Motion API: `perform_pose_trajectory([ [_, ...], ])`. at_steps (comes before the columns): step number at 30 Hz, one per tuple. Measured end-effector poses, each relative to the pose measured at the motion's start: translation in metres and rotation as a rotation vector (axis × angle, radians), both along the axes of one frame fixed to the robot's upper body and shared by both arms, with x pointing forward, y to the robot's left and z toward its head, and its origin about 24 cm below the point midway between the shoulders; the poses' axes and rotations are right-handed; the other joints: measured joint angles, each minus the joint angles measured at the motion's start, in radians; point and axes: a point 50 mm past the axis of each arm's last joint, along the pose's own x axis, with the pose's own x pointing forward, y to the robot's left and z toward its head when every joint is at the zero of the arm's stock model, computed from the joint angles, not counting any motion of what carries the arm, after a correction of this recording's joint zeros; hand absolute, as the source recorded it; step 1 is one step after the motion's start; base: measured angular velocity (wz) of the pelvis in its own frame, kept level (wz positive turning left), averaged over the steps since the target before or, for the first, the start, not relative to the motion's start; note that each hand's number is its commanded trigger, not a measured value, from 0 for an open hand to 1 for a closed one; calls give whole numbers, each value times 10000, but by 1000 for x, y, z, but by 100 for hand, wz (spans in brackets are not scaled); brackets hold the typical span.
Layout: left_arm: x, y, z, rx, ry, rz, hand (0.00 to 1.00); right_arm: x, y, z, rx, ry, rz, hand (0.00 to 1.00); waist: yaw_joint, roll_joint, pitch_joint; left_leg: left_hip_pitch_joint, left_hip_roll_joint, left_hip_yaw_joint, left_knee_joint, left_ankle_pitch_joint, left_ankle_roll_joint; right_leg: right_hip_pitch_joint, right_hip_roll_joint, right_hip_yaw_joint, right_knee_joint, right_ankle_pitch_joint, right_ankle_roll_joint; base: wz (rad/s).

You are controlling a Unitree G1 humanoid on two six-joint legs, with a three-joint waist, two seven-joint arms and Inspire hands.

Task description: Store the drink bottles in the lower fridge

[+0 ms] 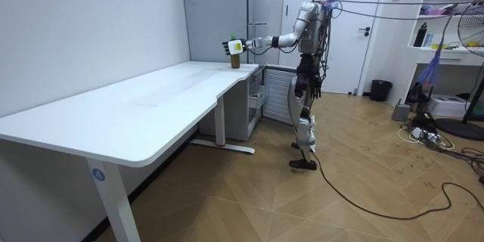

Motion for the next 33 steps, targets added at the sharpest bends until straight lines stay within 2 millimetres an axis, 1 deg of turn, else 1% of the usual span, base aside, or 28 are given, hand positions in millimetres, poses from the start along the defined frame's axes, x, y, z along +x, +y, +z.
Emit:
perform_pose_trajectory([
  [3, 0, 0, 0, 1, -4, 3, 100, 0, 0, 0, 9, -18, 5, 0, -6, -75, -14, 1, 0, 1, 0, 0, 0, 0, 0, -1, -5, 0, 0, 0],
  [5, 0, 0, 0, 0, 8, 10, 100, 0, 0, 0, 13, -15, 6, 0, -5, -118, 3, -1, 0, 1, 1, 0, 0, -4, 0, 1, -6, 0, 0, 0],
  [8, 0, 0, -1, -18, 90, -9, 100, 0, 1, 0, 28, -5, 0, 0, -2, -159, -2, -14, 0, 2, 5, 0, 0, -11, 0, 1, -6, 1, -2, 0],
  [13, 0, 0, -2, -34, 163, -26, 100, 0, 1, 0, 36, 6, -6, 0, -5, -133, -2, -22, 0, 3, 7, 0, 0, -27, 1, 1, -4, 1, -2, 0],
  [18, 0, 0, -2, -50, 238, -26, 100, 1, 1, 0, 28, -30, 3, 0, -9, -79, -38, -28, 0, 2, 10, 0, 0, -25, 0, -3, 4, 1, -2, 0],
  [20, 0, 0, -2, -54, 240, -18, 100, 3, 1, 0, 23, -77, 18, 0, -10, -79, -37, -23, 0, 1, 10, 0, 0, -23, 0, -7, 10, 1, -2, 0],
  [26, 0, 0, -2, -19, 276, 54, 100, 4, 1, 0, -49, -108, 33, 0, -15, -101, -15, -3, 0, -3, 9, 0, 0, 14, -3, -13, 14, 3, -5, 0],
  [29, -1, 1, -2, 20, 293, 204, 100, 7, 0, 0, -55, -184, 56, 0, -18, -74, 2, -16, 2, -6, 16, 0, 0, 6, -4, -12, 12, 4, -6, 0],
  [33, -1, 2, -1, 95, 284, 456, 100, 12, 1, -1, 8, -288, 89, 0, 7, 8, 50, -49, -1, -76, 17, 0, 0, -18, -3, -14, -14, 4, -6, 0],
])
